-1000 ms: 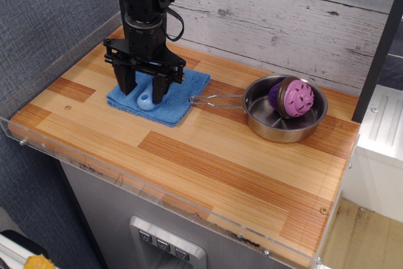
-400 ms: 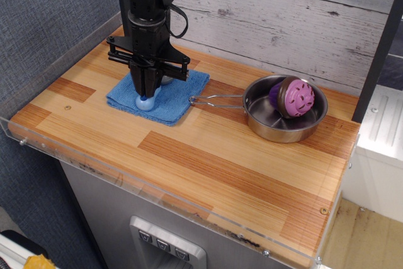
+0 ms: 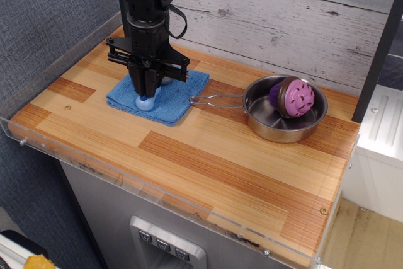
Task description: PICK UP THE SPOON AND PUT ANOTHER SIDE OF THE TABLE
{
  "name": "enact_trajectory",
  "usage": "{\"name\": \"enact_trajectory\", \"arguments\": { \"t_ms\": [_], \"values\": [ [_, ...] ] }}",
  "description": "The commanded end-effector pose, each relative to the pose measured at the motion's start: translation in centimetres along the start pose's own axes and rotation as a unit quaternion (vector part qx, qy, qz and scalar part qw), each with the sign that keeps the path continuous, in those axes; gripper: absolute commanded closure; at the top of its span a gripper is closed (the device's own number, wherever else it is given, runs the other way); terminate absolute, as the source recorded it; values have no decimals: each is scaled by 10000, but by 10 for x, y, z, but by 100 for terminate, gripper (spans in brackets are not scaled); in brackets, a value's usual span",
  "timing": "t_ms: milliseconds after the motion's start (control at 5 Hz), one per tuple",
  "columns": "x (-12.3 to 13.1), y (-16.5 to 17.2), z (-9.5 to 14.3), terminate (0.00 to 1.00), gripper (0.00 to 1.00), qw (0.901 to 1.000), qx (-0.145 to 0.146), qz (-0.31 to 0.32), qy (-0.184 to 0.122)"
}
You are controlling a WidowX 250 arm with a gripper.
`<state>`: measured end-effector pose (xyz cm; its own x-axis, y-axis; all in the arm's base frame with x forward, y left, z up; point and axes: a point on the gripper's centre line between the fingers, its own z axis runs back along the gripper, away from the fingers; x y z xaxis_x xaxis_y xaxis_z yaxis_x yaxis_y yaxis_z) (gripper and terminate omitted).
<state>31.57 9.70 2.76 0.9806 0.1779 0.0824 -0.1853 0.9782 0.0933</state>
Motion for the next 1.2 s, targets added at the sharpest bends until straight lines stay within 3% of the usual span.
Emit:
{"name": "enact_trajectory", "arguments": {
  "t_ms": [0,400,600,1000],
  "values": [
    [-1,3,2,0,0,10000,51,-11,-42],
    [-1,3,-3,0,0,10000,71,-64,-1],
    [0,1,5,0,100,9999,100,-68,-91],
    [-6,0,36,0,100,9992,-82,-80,-373]
  ]
}}
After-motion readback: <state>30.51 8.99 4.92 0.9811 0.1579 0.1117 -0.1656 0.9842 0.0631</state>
